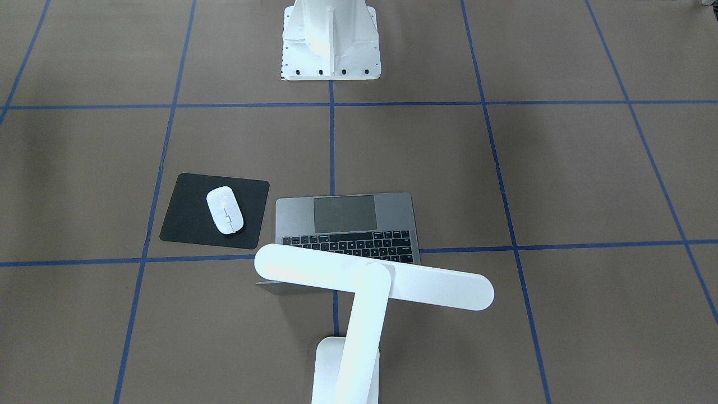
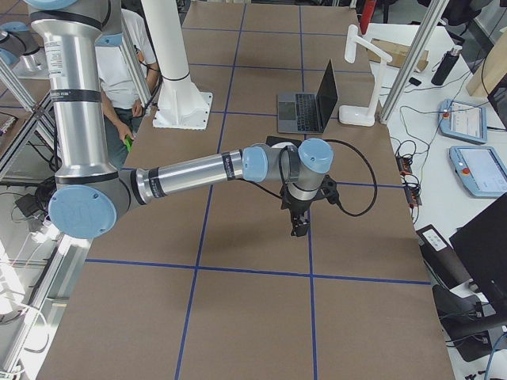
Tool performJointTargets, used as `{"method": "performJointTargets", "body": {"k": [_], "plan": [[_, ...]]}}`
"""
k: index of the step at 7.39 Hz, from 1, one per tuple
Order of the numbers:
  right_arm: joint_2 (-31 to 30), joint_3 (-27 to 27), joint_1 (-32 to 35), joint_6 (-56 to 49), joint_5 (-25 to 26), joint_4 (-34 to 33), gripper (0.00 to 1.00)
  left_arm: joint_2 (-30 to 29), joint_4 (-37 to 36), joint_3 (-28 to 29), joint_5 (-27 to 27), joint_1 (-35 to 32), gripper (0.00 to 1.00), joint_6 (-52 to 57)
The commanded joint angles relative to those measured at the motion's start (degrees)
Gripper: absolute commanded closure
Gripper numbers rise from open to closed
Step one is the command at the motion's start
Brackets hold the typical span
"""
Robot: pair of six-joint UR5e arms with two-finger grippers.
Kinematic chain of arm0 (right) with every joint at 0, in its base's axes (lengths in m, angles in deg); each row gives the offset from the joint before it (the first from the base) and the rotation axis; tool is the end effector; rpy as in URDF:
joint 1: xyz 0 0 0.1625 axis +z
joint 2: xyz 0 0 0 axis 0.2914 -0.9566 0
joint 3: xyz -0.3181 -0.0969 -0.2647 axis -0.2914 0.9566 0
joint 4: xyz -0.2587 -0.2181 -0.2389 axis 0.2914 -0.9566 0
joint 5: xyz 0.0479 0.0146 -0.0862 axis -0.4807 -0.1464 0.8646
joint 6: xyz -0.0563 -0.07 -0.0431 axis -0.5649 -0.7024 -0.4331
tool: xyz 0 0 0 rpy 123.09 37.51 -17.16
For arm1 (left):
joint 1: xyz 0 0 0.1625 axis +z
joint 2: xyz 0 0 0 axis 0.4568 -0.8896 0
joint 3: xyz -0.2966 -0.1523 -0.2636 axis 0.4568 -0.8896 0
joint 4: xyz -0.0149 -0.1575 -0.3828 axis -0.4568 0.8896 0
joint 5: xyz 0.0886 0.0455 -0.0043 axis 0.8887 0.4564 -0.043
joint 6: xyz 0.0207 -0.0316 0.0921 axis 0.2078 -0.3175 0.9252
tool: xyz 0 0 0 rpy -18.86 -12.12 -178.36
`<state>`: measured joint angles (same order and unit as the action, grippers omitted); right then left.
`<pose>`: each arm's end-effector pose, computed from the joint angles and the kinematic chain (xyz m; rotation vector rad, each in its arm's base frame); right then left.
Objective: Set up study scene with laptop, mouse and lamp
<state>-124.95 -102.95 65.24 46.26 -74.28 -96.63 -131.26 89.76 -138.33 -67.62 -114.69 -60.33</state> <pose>-0.0051 -0.5099 0.5510 0.0581 -0.7667 -0.3501 -0.0403 -0.5092 0.5711 0.0307 0.7934 0.0965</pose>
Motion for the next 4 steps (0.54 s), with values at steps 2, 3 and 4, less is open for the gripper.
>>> {"method": "performJointTargets", "body": {"k": [2, 3, 4], "plan": [[-0.7, -0.9, 0.1, -0.9, -0.6, 0.4, 0.00, -0.2, 0.3, -0.6, 4.2, 0.1, 0.00, -0.7], [-1.4, -1.1, 0.1, -4.1, -0.5, 0.4, 0.00, -0.4, 0.3, -0.2, 4.1, 0.2, 0.00, -1.5], [-3.3, -1.5, 0.2, -5.2, -0.3, 0.5, 0.00, -0.2, 0.4, -0.8, 4.1, 0.1, 0.00, -1.5]]}}
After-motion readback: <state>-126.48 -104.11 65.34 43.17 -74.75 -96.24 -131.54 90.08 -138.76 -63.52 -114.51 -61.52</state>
